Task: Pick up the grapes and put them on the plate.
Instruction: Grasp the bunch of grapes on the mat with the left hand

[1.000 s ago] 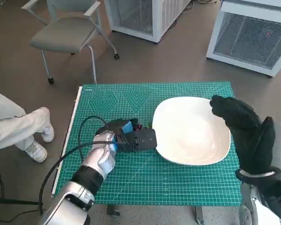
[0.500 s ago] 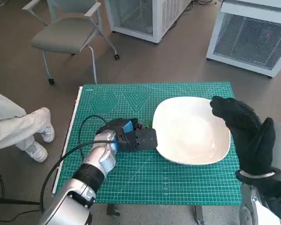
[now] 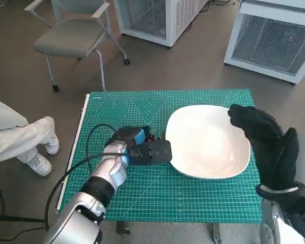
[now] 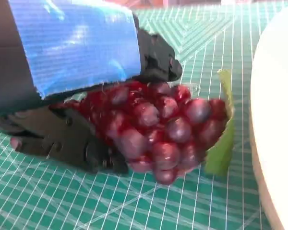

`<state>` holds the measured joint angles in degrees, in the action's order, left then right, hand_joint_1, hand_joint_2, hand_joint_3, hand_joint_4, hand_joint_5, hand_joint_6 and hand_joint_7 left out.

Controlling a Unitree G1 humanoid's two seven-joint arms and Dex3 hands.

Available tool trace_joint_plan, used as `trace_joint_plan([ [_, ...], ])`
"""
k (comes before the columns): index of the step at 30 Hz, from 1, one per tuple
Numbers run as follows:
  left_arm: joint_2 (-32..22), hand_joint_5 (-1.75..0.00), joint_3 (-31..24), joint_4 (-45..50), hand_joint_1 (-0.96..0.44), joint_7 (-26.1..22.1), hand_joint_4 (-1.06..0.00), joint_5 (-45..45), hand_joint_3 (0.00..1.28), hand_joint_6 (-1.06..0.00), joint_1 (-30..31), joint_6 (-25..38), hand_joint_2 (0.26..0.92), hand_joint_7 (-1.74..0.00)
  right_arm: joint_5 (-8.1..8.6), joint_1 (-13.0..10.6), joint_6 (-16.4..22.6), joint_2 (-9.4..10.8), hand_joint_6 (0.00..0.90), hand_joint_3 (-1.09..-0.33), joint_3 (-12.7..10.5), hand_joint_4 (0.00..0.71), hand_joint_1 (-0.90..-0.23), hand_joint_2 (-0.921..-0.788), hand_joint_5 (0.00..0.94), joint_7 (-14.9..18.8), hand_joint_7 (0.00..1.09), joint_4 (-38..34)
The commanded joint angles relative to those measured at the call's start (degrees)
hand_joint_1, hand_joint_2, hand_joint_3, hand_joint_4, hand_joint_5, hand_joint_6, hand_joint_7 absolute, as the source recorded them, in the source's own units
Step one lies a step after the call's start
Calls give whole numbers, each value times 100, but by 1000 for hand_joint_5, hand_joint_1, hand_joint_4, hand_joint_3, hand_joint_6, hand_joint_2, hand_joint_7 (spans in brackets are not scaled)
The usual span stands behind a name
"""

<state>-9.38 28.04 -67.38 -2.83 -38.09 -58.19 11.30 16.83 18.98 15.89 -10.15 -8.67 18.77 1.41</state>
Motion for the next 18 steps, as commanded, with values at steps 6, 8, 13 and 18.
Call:
trace_joint_plan([
  [6, 36, -1728, 139, -47, 364, 515, -303, -51, 717, -618, 205, -178, 759, -136, 16, -101, -90, -36, 137, -605, -8, 336, -502, -921, 355, 31, 906, -70],
  [8, 17, -1738, 129, -46, 362, 483, -291, -20, 709, -634, 201, -219, 770, -148, 14, -98, -87, -38, 137, -605, -8, 335, -502, -921, 355, 31, 906, -73],
  [13, -26, -1745, 106, -46, 364, 392, -293, 39, 727, -651, 189, -288, 760, -177, 16, -88, -83, -42, 137, -605, -9, 335, -502, -921, 356, 34, 906, -86],
  [18, -41, -1746, 70, -75, 369, 355, -313, 88, 773, -633, 180, -306, 727, -189, 13, -82, -81, -46, 137, -605, -10, 334, -502, -921, 357, 36, 906, -91],
])
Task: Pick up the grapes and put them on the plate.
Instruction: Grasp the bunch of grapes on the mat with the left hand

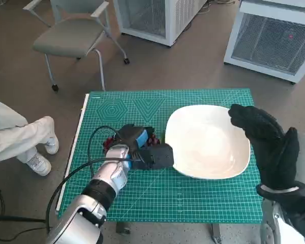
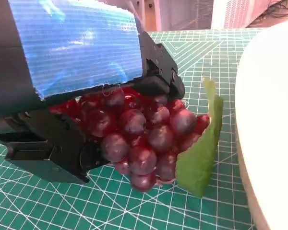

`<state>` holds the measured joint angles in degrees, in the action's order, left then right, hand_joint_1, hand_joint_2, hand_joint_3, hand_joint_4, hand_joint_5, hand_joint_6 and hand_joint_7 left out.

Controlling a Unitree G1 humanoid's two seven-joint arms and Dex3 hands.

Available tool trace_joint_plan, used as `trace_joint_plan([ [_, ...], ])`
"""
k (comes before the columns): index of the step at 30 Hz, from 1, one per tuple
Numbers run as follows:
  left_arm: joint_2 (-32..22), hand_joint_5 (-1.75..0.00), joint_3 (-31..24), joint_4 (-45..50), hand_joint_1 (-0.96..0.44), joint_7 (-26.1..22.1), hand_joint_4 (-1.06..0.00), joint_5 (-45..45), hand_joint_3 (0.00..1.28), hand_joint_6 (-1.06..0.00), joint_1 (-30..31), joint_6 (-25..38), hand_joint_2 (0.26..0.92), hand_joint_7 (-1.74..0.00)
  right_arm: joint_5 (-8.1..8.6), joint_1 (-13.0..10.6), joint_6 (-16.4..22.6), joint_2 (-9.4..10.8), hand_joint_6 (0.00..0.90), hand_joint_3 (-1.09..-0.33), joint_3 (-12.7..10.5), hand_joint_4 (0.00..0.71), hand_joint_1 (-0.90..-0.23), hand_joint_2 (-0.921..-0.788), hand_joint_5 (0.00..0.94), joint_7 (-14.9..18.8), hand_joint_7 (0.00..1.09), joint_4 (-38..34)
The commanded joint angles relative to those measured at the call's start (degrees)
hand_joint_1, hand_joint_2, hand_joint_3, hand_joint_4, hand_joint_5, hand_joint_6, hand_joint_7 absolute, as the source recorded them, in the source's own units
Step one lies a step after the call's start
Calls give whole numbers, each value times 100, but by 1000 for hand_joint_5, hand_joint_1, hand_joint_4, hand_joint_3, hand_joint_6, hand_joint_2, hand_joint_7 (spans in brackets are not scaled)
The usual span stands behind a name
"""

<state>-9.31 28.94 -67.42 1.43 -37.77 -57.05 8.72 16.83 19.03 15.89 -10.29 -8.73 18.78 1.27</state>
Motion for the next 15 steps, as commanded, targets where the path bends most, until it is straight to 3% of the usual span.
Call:
trace_joint_plan([
  [1, -51, -1746, -27, -74, 370, -72, -317, 65, 783, -627, 68, -57, 720, -190, 12, -87, -82, -33, 137, -605, -3, 334, -502, -921, 358, 36, 906, -77],
  [10, -64, -1746, -19, -142, 378, -82, -345, 73, 842, -628, 57, -103, 676, -229, 29, -67, -68, -48, 137, -604, -18, 334, -502, -921, 359, 59, 906, -126],
  [15, -80, -1746, -6, -142, 379, -59, -350, 60, 854, -517, 62, -130, 667, -605, 35, -54, -67, -44, 137, -604, -15, 334, -502, -921, 360, 55, 905, -143],
])
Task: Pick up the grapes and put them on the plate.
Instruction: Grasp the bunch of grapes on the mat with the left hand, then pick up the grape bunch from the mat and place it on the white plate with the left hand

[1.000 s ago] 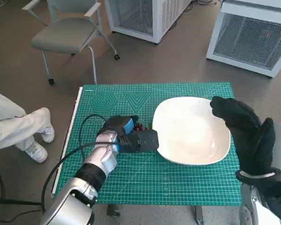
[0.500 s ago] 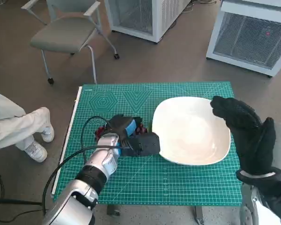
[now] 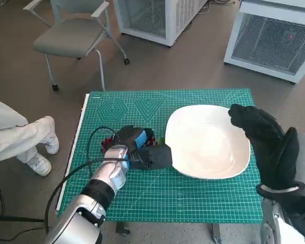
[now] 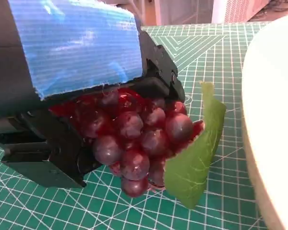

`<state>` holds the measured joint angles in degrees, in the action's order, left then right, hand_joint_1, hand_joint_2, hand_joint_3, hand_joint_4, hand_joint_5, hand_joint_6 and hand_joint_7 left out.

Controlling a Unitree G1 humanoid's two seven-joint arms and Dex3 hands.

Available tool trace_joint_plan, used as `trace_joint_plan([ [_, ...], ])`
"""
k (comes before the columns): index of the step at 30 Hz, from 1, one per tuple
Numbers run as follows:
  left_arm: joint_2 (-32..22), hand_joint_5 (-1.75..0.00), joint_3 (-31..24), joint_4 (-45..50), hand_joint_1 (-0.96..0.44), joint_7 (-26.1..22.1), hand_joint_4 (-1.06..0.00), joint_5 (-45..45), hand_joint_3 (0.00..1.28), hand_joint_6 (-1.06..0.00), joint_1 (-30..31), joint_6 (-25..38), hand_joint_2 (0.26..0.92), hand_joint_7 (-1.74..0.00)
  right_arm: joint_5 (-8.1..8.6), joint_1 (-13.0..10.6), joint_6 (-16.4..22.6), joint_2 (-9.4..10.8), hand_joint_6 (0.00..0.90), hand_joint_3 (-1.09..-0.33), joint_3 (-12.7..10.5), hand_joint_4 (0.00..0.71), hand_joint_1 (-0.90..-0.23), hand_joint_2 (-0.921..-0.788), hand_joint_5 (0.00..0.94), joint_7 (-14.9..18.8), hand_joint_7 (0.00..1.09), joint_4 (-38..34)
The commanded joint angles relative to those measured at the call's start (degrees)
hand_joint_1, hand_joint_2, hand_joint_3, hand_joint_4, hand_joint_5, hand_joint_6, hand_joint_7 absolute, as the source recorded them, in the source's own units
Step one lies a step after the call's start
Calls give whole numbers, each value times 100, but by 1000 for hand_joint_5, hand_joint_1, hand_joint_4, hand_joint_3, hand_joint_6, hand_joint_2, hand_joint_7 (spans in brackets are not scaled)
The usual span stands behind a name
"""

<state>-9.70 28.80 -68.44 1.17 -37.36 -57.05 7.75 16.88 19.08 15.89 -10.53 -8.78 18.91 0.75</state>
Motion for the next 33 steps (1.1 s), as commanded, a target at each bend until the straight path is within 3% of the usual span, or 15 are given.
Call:
trace_joint_plan([
  [1, -47, -1746, 8, -33, 379, -33, -351, 18, 854, -498, 63, -36, 667, -657, 29, -58, -66, -18, 137, -604, -8, 333, -502, -921, 360, 40, 905, -90],
  [4, -64, -1746, 5, -12, 380, -35, -352, 20, 857, -455, 62, -44, 665, -733, 29, -52, -61, -16, 137, -604, -7, 333, -502, -921, 360, 40, 905, -98],
  [10, -108, -1746, -29, 20, 380, -64, -353, 53, 860, -398, 47, -70, 662, -717, 41, -33, -58, -20, 138, -604, -11, 333, -502, -921, 361, 51, 905, -122],
  [13, -142, -1746, -57, 67, 380, -97, -353, 80, 860, -390, 35, -66, 663, -628, 47, -27, -61, -25, 138, -604, -10, 333, -502, -921, 361, 54, 905, -121],
  [19, -238, -1746, -154, 313, 381, -210, -355, 165, 865, -387, 3, -9, 659, -285, 35, -15, -63, -33, 138, -604, 1, 333, -502, -921, 362, 48, 905, -108],
  [22, -321, -1746, -192, 598, 379, -306, -352, 203, 858, -397, 31, 46, 664, -222, 33, -8, -62, -33, 138, -604, 6, 333, -502, -921, 362, 48, 904, -107],
  [25, -440, -1746, -224, 1009, 378, -413, -348, 207, 849, -481, 117, 98, 670, -231, 32, 4, -59, -29, 138, -604, 11, 332, -502, -921, 362, 47, 904, -114],
  [27, -529, -1719, -242, 1312, 343, -470, -352, 192, 801, -551, 194, 129, 691, -374, 29, 14, -56, -25, 138, -604, 14, 332, -502, -921, 362, 45, 904, -123],
  [30, -665, -1583, -270, 1788, 151, -533, -390, 161, 623, -504, 329, 171, 754, -986, 21, 32, -49, -21, 138, -604, 18, 332, -502, -921, 363, 41, 904, -144],
  [31, -713, -1554, -283, 1962, 104, -551, -405, 152, 610, -486, 381, 185, 750, -1135, 16, 38, -47, -20, 138, -604, 20, 332, -502, -921, 363, 38, 904, -150],
  [33, -820, -1540, -321, 2372, 52, -588, -427, 134, 641, -495, 501, 215, 713, -1272, 7, 51, -44, -17, 139, -603, 23, 333, -503, -921, 363, 32, 904, -161],
])
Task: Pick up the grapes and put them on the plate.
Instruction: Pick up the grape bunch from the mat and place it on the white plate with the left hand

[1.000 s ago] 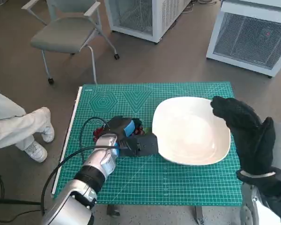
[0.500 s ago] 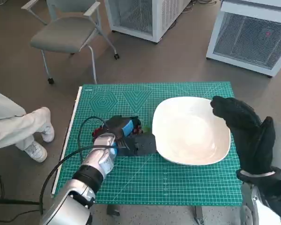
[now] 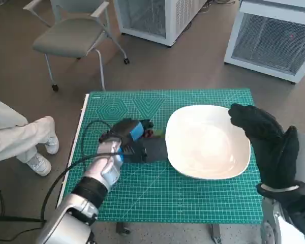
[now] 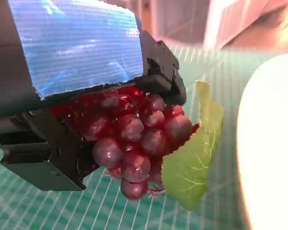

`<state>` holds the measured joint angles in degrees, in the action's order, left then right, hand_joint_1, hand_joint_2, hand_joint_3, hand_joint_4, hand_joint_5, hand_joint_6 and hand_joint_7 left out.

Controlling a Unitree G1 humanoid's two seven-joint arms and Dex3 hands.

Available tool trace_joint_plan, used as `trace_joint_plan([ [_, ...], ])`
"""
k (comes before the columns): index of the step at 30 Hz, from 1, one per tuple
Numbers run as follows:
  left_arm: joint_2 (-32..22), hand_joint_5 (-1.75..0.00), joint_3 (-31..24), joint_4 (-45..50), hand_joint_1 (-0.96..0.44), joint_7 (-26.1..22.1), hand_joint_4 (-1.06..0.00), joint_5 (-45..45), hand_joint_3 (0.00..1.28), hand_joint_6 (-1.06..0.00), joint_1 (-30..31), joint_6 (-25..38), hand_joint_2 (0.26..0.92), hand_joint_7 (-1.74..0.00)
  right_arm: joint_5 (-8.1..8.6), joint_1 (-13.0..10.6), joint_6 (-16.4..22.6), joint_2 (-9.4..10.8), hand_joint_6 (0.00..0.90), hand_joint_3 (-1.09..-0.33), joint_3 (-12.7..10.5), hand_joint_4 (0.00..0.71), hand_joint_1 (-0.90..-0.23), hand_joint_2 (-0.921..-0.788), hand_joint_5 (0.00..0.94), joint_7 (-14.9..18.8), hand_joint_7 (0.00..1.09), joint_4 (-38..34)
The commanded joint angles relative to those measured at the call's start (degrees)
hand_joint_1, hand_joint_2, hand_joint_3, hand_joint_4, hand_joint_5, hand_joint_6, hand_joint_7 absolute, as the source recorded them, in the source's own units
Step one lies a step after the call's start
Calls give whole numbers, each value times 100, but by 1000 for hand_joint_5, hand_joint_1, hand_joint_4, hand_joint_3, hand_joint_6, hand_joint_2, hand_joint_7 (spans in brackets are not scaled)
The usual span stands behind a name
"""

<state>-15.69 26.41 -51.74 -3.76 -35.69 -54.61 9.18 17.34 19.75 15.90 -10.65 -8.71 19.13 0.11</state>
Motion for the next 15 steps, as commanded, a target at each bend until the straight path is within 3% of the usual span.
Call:
trace_joint_plan([
  [1, -287, -1531, -111, 962, 36, -116, -441, -42, 654, -503, 332, 88, 696, -1309, -43, -9, -44, -4, 139, -603, 17, 333, -503, -921, 363, 6, 904, -102],
  [5, -493, -1459, -255, 1934, 11, -230, -503, -53, 668, -529, 615, 202, 659, -1373, -48, 14, -39, -3, 140, -602, 17, 334, -503, -921, 363, -1, 902, -112],
  [7, -558, -1459, -347, 2371, 7, -300, -531, -42, 635, -569, 739, 285, 662, -1295, -42, 22, -36, -3, 141, -602, 12, 334, -503, -921, 363, 1, 902, -114],
  [11, -664, -1443, -539, 3136, 5, -439, -607, -10, 432, -674, 963, 415, 738, -1024, -15, 40, -35, -4, 142, -601, -3, 335, -503, -921, 363, 10, 900, -123],
  [15, -737, -1356, -699, 3663, 3, -536, -668, 8, 258, -706, 1120, 470, 811, -954, -1, 55, -29, -2, 145, -599, -15, 339, -504, -921, 365, 13, 899, -144],
])
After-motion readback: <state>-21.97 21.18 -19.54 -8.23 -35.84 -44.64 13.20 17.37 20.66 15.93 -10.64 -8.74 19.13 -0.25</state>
